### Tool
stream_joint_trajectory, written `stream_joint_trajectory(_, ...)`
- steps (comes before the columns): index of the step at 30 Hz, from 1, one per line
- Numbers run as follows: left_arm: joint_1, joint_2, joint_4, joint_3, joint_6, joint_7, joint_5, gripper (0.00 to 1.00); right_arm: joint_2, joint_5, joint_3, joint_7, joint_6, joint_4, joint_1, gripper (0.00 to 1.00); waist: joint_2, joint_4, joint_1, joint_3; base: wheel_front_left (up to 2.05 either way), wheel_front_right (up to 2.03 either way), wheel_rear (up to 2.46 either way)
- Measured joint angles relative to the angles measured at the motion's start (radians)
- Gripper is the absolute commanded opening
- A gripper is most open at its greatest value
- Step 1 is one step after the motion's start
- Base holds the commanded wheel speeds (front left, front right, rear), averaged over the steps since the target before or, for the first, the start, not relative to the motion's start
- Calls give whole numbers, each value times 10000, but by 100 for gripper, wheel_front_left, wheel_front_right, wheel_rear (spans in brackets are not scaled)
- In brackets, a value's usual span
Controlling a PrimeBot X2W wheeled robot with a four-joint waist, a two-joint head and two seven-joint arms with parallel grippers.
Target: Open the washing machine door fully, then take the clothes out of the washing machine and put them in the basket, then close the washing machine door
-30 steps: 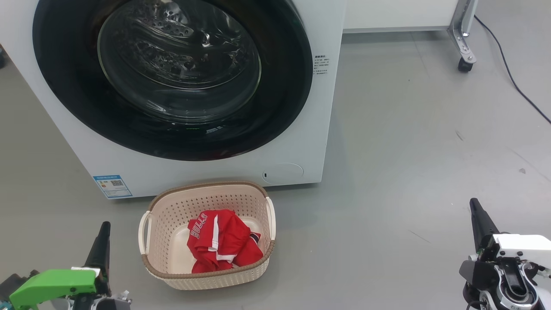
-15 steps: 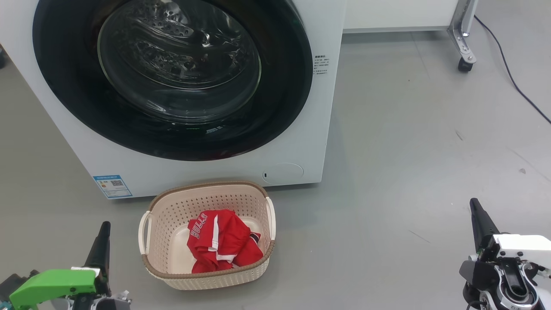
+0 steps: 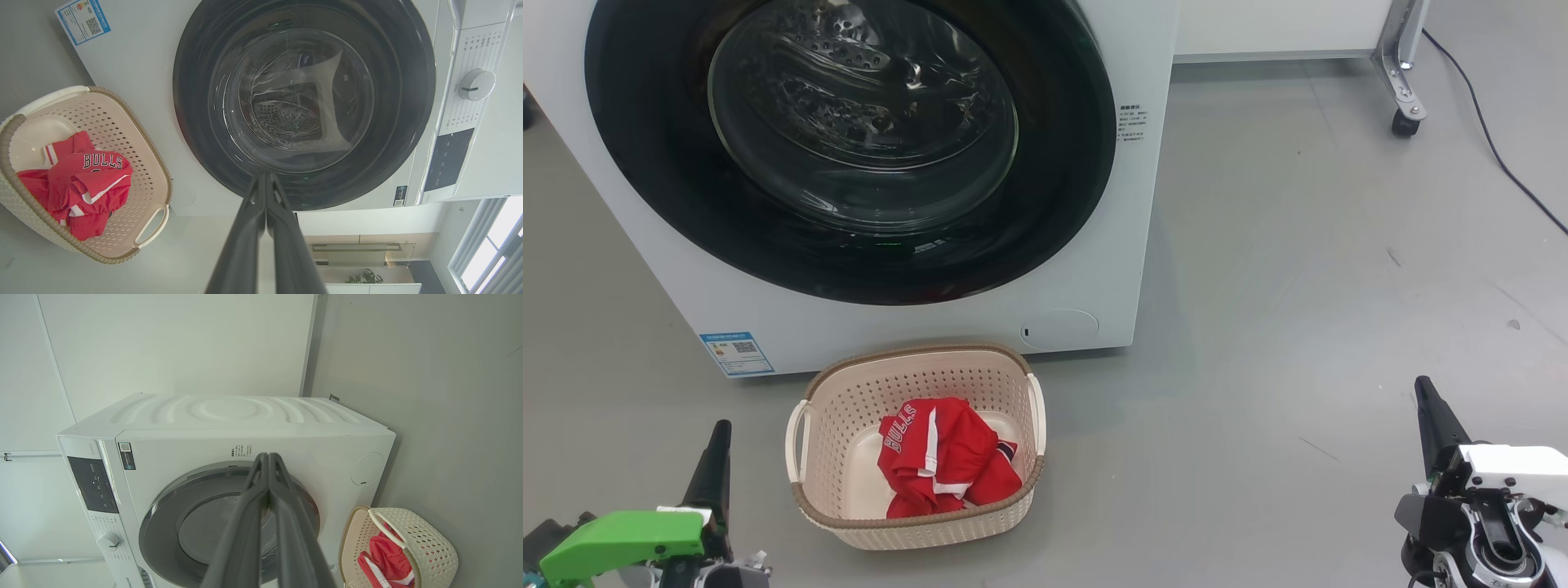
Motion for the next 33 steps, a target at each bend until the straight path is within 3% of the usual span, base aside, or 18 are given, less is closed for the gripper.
stream_joint_trajectory(33,0,-6,-15,33,0,2,4,0,31,-15,-42,42,0,2,-2,0,0,0,0,3,0,0,0)
